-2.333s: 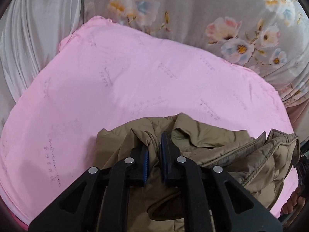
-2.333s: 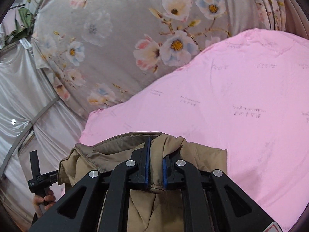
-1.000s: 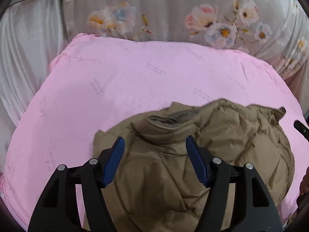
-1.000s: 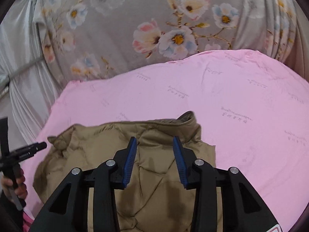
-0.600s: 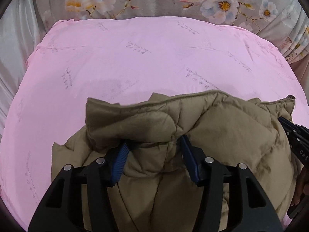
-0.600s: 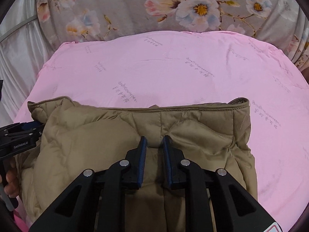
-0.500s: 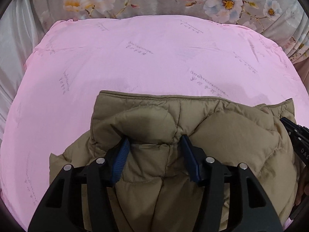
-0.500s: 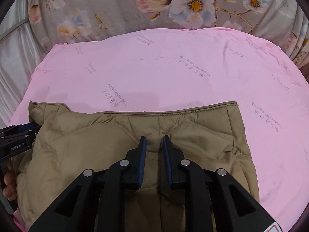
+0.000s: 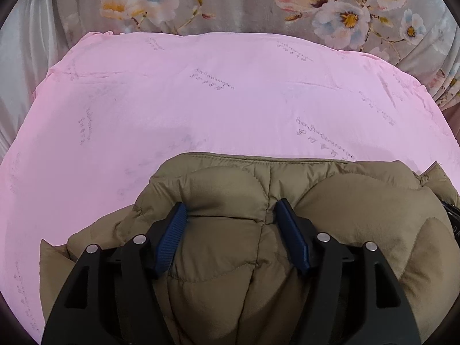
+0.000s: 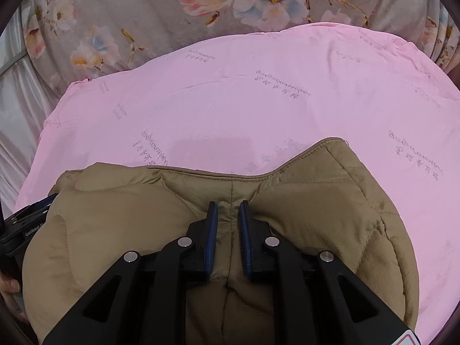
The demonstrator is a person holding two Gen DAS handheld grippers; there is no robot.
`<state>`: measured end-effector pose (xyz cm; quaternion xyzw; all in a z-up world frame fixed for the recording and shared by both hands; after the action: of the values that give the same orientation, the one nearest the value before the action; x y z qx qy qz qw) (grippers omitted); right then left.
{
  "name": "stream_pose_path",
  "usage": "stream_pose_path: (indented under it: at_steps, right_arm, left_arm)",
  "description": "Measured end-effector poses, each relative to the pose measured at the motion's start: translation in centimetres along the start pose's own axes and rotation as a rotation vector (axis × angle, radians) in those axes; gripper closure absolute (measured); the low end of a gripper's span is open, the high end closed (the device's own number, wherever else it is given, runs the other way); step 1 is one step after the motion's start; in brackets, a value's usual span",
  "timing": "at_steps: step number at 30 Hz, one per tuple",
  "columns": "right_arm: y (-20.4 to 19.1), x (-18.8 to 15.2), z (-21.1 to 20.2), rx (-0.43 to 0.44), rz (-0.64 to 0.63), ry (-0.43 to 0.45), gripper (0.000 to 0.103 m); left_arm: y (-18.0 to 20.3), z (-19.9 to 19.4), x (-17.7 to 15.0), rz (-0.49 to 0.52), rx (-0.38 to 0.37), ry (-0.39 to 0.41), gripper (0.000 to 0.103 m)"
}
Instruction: Fold large clothes
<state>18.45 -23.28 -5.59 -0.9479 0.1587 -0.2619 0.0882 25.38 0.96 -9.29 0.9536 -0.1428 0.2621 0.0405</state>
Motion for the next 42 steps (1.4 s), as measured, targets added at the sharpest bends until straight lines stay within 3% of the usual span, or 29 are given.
stream_pose_path:
  at_steps: [12, 18, 21, 26, 29, 32, 34, 36, 38, 42]
  right_arm:
    - [-0.1, -0.1, 0.3, -0.021, -0.010, 0.018, 0.091]
    - [0.1, -0.3, -1.9, -0.007, 0.042, 0.022, 0.084]
    - [-1.1, -0.9, -5.6, 0.039, 0.053, 0.091, 0.071]
    - [-5.0, -2.5, -8.8, 0.051, -0.016, 0.118, 0.069]
    - [-6.7, -3.8, -9.2, 0.034, -0.053, 0.120, 0.069]
    - [-7.0, -4.8, -9.1, 0.009, -0.064, 0.119, 0.069]
    - [-6.7, -5.3, -9.0, -0.002, -0.061, 0.119, 0.073]
    - [-6.6, -5.7, -8.5, -0.005, -0.068, 0.103, 0.087]
    - [-6.5, -6.1, -7.6, -0.012, -0.082, 0.083, 0.095]
    - [-6.6, -7.0, -5.1, -0.016, -0.091, 0.041, 0.098]
  left_arm:
    - [0.5, 0.3, -0.3, 0.025, 0.064, 0.016, 0.039]
    - [0.5, -1.2, -0.5, 0.016, 0.138, -0.008, 0.038]
    - [1.0, -4.4, -1.3, -0.028, 0.093, -0.002, 0.038]
    - [4.0, -9.0, -2.4, -0.051, -0.001, 0.013, 0.038]
    - [6.0, -10.6, -3.1, -0.036, 0.005, 0.032, 0.039]
    - [7.3, -11.0, -3.8, -0.018, 0.012, 0.030, 0.054]
    - [7.8, -10.6, -4.4, -0.017, 0.005, 0.008, 0.084]
    - [7.9, -9.6, -5.0, -0.025, -0.020, -0.026, 0.102]
    - [8.0, -8.9, -5.5, -0.019, -0.024, -0.035, 0.103]
    - [8.2, -6.8, -6.5, -0.005, 0.011, -0.042, 0.103]
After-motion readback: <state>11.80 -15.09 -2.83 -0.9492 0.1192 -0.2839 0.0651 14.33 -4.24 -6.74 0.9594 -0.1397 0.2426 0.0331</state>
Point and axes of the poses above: each gripper's, at about its wrist camera, not at the fingertips, and z roughly the way its jaws point, y to its right, x to its top, the point moved 8 cm from there along z, roughly the way its jaws point, and after that the axes turned 9 degrees about -y, right-handed, at the moved point
